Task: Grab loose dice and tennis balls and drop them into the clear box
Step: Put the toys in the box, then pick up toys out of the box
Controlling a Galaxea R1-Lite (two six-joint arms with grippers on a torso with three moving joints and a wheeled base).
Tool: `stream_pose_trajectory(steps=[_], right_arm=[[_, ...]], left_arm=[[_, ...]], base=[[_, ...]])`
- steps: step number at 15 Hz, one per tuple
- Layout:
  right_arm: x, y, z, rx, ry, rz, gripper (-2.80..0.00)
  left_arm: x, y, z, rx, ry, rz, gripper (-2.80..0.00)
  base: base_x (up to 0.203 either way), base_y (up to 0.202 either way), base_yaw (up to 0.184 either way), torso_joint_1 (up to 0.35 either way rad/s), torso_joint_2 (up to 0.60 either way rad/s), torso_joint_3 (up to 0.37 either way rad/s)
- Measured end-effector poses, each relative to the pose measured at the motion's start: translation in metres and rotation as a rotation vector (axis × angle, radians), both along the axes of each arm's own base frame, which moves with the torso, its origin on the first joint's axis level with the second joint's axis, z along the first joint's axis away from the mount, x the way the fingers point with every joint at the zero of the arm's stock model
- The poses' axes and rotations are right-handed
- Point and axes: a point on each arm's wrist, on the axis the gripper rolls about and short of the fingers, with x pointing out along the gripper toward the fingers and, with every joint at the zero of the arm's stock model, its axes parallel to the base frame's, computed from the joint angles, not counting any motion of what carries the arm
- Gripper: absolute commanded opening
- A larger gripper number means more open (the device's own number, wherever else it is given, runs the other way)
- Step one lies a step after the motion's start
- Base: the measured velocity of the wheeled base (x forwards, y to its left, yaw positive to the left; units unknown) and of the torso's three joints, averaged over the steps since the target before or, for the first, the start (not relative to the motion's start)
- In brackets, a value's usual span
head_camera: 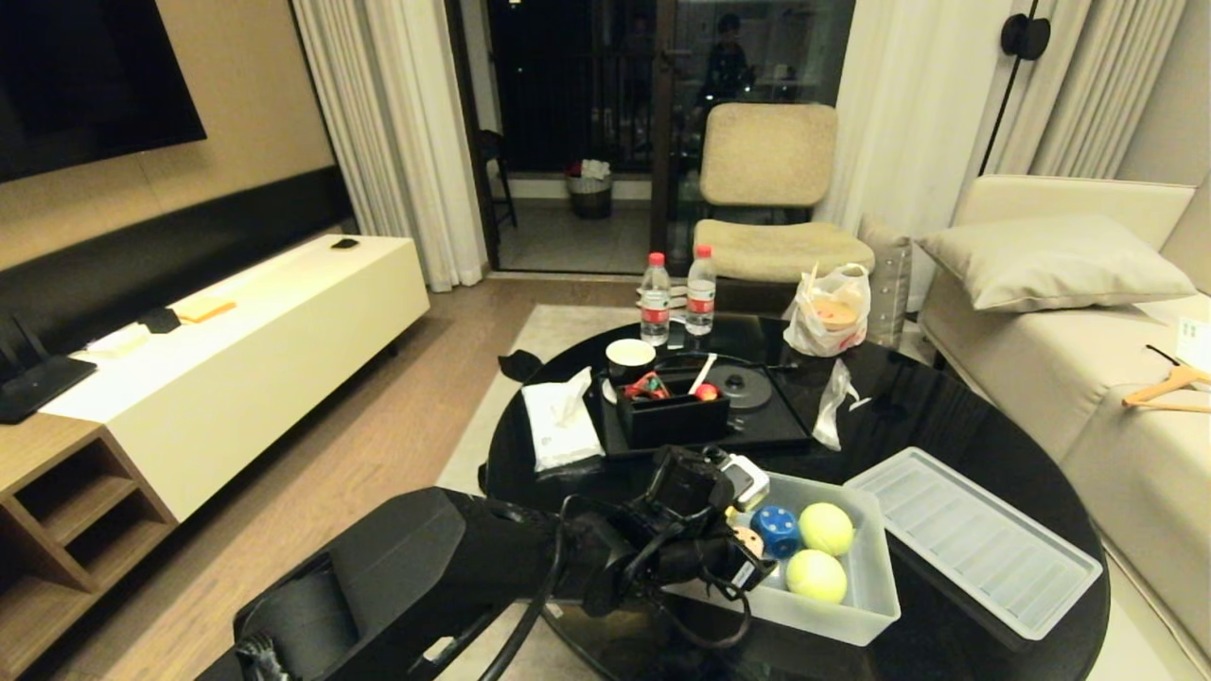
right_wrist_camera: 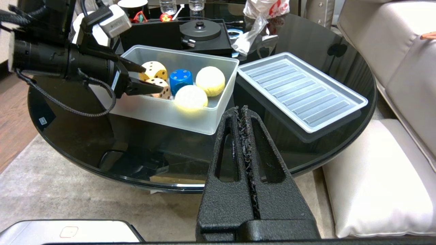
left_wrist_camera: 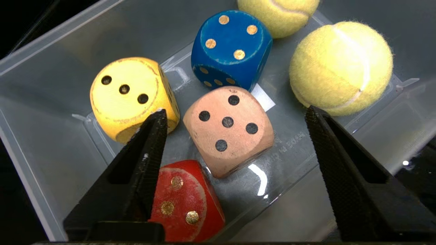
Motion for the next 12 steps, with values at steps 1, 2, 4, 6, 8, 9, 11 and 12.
stream_pose_trajectory(steps=[1,2,4,6,8,9,11,12], right_arm=[[0.000,0.000,0.000,0.000,0.000,0.000,-2.80],[0.000,0.000,0.000,-0.001,0.000,0.000,-2.80],[0.000,0.000,0.000,0.000,0.000,-0.001,-2.80],[0.000,0.000,0.000,0.000,0.000,-0.001,-2.80],[0.000,0.000,0.000,-0.001,0.000,0.000,-2.80],[0.000,0.000,0.000,-0.001,0.000,0.000,-2.80],[0.000,0.000,0.000,-0.001,0.000,0.000,-2.80],[0.000,0.000,0.000,-0.001,0.000,-0.001,-2.80]], left_arm=[[0.000,0.000,0.005,-0.006,-0.003,0.001,0.00],[0.000,0.001,0.013,-0.020,-0.009,0.004,0.00],[-0.001,0.003,0.038,-0.059,-0.034,0.008,0.00],[-0.003,0.007,0.071,-0.113,-0.065,0.015,-2.80],[-0.005,0.015,0.105,-0.170,-0.091,0.035,-2.80],[-0.004,0.022,0.121,-0.192,-0.098,0.050,-2.80],[0.004,0.046,0.152,-0.227,-0.106,0.103,-2.80],[0.013,0.063,0.167,-0.244,-0.116,0.141,-2.80]], base=[[0.000,0.000,0.000,0.000,0.00,0.000],[0.000,0.000,0.000,0.000,0.00,0.000],[0.000,0.000,0.000,0.000,0.00,0.000],[0.000,0.000,0.000,0.000,0.00,0.000],[0.000,0.000,0.000,0.000,0.00,0.000],[0.000,0.000,0.000,0.000,0.00,0.000],[0.000,0.000,0.000,0.000,0.00,0.000],[0.000,0.000,0.000,0.000,0.00,0.000]])
